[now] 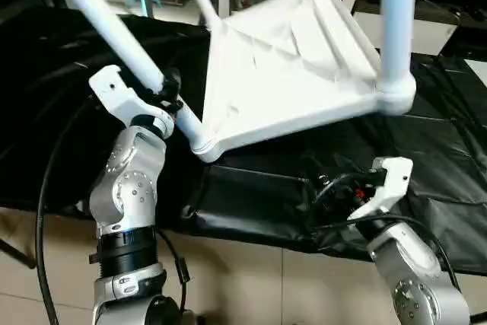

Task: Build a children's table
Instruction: Flip table

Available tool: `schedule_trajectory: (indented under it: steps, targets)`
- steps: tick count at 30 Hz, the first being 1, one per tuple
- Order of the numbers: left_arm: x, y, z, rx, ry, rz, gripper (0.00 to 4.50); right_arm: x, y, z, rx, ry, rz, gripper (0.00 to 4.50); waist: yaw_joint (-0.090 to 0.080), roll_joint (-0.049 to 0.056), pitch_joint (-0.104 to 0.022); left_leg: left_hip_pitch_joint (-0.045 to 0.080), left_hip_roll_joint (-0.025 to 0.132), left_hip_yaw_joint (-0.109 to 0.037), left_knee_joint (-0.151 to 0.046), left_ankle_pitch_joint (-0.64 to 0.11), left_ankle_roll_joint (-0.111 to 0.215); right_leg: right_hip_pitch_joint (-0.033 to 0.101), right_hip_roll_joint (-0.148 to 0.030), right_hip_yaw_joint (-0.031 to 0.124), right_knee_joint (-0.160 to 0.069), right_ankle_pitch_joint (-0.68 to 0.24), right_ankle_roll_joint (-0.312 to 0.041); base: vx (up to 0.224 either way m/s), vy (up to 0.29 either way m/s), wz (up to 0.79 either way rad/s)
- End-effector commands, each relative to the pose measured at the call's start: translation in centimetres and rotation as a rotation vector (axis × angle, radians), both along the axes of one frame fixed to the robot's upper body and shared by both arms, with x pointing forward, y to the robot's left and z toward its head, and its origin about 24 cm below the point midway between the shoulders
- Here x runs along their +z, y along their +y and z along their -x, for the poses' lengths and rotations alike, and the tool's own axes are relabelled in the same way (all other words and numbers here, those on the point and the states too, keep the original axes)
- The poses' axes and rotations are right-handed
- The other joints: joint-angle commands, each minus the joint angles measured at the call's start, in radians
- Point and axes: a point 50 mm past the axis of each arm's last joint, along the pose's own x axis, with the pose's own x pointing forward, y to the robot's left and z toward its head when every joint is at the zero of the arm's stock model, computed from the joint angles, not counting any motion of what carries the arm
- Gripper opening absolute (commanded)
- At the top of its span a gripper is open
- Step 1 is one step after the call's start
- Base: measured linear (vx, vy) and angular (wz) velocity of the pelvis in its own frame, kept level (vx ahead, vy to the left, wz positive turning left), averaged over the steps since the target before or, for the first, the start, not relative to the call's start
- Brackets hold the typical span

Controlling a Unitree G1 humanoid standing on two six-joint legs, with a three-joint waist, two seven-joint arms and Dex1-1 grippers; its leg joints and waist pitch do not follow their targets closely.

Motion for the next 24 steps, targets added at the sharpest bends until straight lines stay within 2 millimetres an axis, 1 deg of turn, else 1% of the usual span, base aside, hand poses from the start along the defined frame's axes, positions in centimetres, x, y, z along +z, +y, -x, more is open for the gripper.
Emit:
schedule_trajectory:
  steps: [1, 2, 3, 4, 5, 6, 7, 8, 9, 10, 11, 12, 13, 14, 15, 17, 18, 19, 20, 22, 24]
  targets:
    - [0.5, -0.8, -0.2, -0.029, -0.009, 0.066, 2.15, 0.6, -0.2, -1.2, -0.030, -0.017, -0.058, 4.20, -0.002, -0.005, -0.069, 0.030, 0.071, -0.043, -0.084, -0.187, 0.011, 0.028, -0.054, 0.035, -0.068, -0.113, -0.155, 0.000, 0.000, 0.00]
    - [0.5, -0.8, -0.2, -0.030, -0.007, 0.068, 2.14, 0.7, -0.2, -1.3, -0.033, -0.019, -0.067, 4.20, -0.004, -0.005, -0.069, 0.030, 0.071, -0.043, -0.084, -0.188, 0.012, 0.029, -0.055, 0.035, -0.068, -0.112, -0.158, 0.000, 0.000, 0.00]
    - [0.5, -0.9, -0.2, -0.030, -0.005, 0.071, 2.14, 0.8, -0.2, -1.7, -0.036, -0.019, -0.096, 4.20, -0.004, -0.007, -0.069, 0.032, 0.070, -0.041, -0.083, -0.191, 0.011, 0.028, -0.055, 0.035, -0.069, -0.115, -0.163, 0.000, 0.000, 0.00]
    - [0.5, -0.9, -0.2, -0.030, -0.004, 0.073, 2.14, 0.9, -0.1, -2.0, -0.033, -0.017, -0.127, 4.35, -0.001, 0.000, -0.069, 0.033, 0.071, -0.041, -0.082, -0.188, 0.011, 0.029, -0.056, 0.037, -0.068, -0.110, -0.165, 0.000, 0.000, 0.00]
    - [0.5, -1.0, -0.2, -0.032, -0.001, 0.084, 2.14, 1.0, -0.1, -2.5, -0.030, -0.017, -0.152, 4.35, -0.002, -0.001, -0.071, 0.032, 0.070, -0.040, -0.081, -0.182, 0.012, 0.030, -0.055, 0.036, -0.066, -0.096, -0.170, 0.000, 0.000, 0.00]
    - [0.5, -1.0, -0.3, -0.032, 0.000, 0.088, 2.14, 1.0, 0.0, -2.9, -0.027, -0.011, -0.186, 4.35, -0.003, 0.000, -0.071, 0.033, 0.071, -0.041, -0.081, -0.174, 0.011, 0.031, -0.055, 0.035, -0.065, -0.087, -0.172, 0.000, 0.000, 0.00]
    - [0.5, -1.0, -0.3, -0.033, 0.001, 0.090, 2.14, 1.0, 0.0, -3.2, -0.026, -0.006, -0.205, 4.44, -0.004, -0.001, -0.072, 0.034, 0.070, -0.040, -0.080, -0.172, 0.014, 0.031, -0.053, 0.035, -0.063, -0.078, -0.177, 0.000, 0.000, 0.00]
    - [0.5, -1.1, -0.4, -0.037, 0.004, 0.098, 2.14, 0.8, 0.1, -4.4, -0.031, 0.027, -0.280, 4.44, -0.005, 0.002, -0.073, 0.034, 0.070, -0.040, -0.080, -0.167, 0.013, 0.031, -0.053, 0.034, -0.062, -0.068, -0.185, 0.000, 0.000, 0.00]
    - [0.5, -1.1, -0.4, -0.038, 0.004, 0.099, 2.14, 0.6, 0.2, -4.9, -0.028, 0.046, -0.322, 4.44, -0.006, 0.002, -0.073, 0.034, 0.069, -0.039, -0.080, -0.170, 0.010, 0.031, -0.053, 0.033, -0.062, -0.072, -0.192, 0.000, 0.000, 0.00]
    - [0.5, -1.2, -0.5, -0.042, 0.003, 0.101, 2.14, 0.4, 0.1, -5.4, -0.038, 0.070, -0.353, 4.50, -0.007, 0.005, -0.072, 0.035, 0.070, -0.039, -0.080, -0.177, 0.004, 0.031, -0.053, 0.033, -0.061, -0.076, -0.199, 0.000, 0.000, 0.00]
    - [0.5, -1.2, -0.5, -0.046, 0.003, 0.103, 2.14, 0.1, 0.1, -5.8, -0.050, 0.094, -0.384, 4.50, -0.006, 0.004, -0.072, 0.035, 0.070, -0.039, -0.081, -0.177, 0.001, 0.032, -0.053, 0.033, -0.063, -0.079, -0.197, 0.000, 0.000, 0.00]
    - [0.6, -1.3, -0.5, -0.053, -0.002, 0.107, 2.14, 0.0, 0.3, -6.2, -0.042, 0.113, -0.443, 4.50, -0.004, 0.003, -0.074, 0.037, 0.071, -0.038, -0.079, -0.162, -0.005, 0.032, -0.053, 0.033, -0.059, -0.060, -0.199, 0.000, 0.000, 0.00]
    - [0.6, -1.3, -0.4, -0.057, -0.005, 0.109, 2.14, 0.0, 0.4, -6.3, -0.030, 0.120, -0.482, 4.50, -0.001, 0.007, -0.077, 0.038, 0.070, -0.038, -0.078, -0.142, -0.002, 0.034, -0.053, 0.032, -0.055, -0.027, -0.202, 0.000, 0.000, 0.00]
    - [0.6, -1.3, -0.4, -0.058, -0.004, 0.106, 2.14, -0.1, 0.6, -6.7, -0.005, 0.129, -0.508, 4.50, -0.002, 0.005, -0.077, 0.036, 0.069, -0.038, -0.077, -0.131, 0.002, 0.035, -0.052, 0.032, -0.053, -0.011, -0.203, 0.000, 0.000, 0.00]
    - [0.6, -1.3, -0.4, -0.059, -0.003, 0.104, 2.14, -0.2, 0.8, -6.9, 0.011, 0.134, -0.521, 4.50, -0.001, 0.005, -0.079, 0.035, 0.069, -0.037, -0.076, -0.116, 0.009, 0.037, -0.054, 0.031, -0.051, 0.013, -0.211, 0.000, 0.000, 0.00]
    - [0.6, -1.3, -0.4, -0.061, -0.001, 0.111, 2.14, -0.2, 1.1, -7.3, 0.045, 0.133, -0.547, 4.50, 0.000, 0.004, -0.078, 0.034, 0.069, -0.035, -0.074, -0.114, 0.014, 0.039, -0.055, 0.031, -0.051, 0.011, -0.221, 0.000, 0.000, 0.00]
    - [0.6, -1.3, -0.4, -0.062, -0.001, 0.110, 2.14, -0.1, 1.2, -7.8, 0.056, 0.128, -0.557, 4.50, 0.002, 0.004, -0.079, 0.035, 0.070, -0.035, -0.074, -0.114, 0.014, 0.040, -0.057, 0.031, -0.051, 0.006, -0.224, 0.000, 0.000, 0.00]
    - [0.6, -1.3, -0.4, -0.065, -0.002, 0.114, 2.14, 0.1, 1.3, -8.7, 0.055, 0.119, -0.580, 4.50, -0.001, 0.004, -0.079, 0.034, 0.070, -0.035, -0.074, -0.111, 0.013, 0.040, -0.057, 0.030, -0.050, 0.001, -0.231, 0.000, 0.000, 0.00]
    - [0.6, -1.3, -0.4, -0.066, -0.002, 0.118, 2.14, 0.1, 1.3, -9.1, 0.051, 0.117, -0.588, 4.50, -0.001, 0.005, -0.080, 0.035, 0.070, -0.034, -0.073, -0.117, 0.010, 0.039, -0.058, 0.030, -0.050, -0.006, -0.236, 0.000, 0.000, 0.00]
    - [0.6, -1.3, -0.4, -0.068, -0.003, 0.112, 2.14, 0.4, 1.4, -9.9, 0.049, 0.110, -0.601, 4.50, 0.001, 0.004, -0.079, 0.035, 0.070, -0.033, -0.074, -0.121, 0.006, 0.038, -0.059, 0.030, -0.051, -0.023, -0.237, 0.000, 0.000, 0.00]
    - [0.6, -1.3, -0.4, -0.069, -0.002, 0.117, 2.14, 0.6, 1.5, -10.2, 0.051, 0.102, -0.613, 4.50, 0.001, 0.005, -0.081, 0.036, 0.071, -0.033, -0.072, -0.098, 0.008, 0.040, -0.058, 0.029, -0.047, 0.006, -0.240, 0.000, 0.000, 0.00]
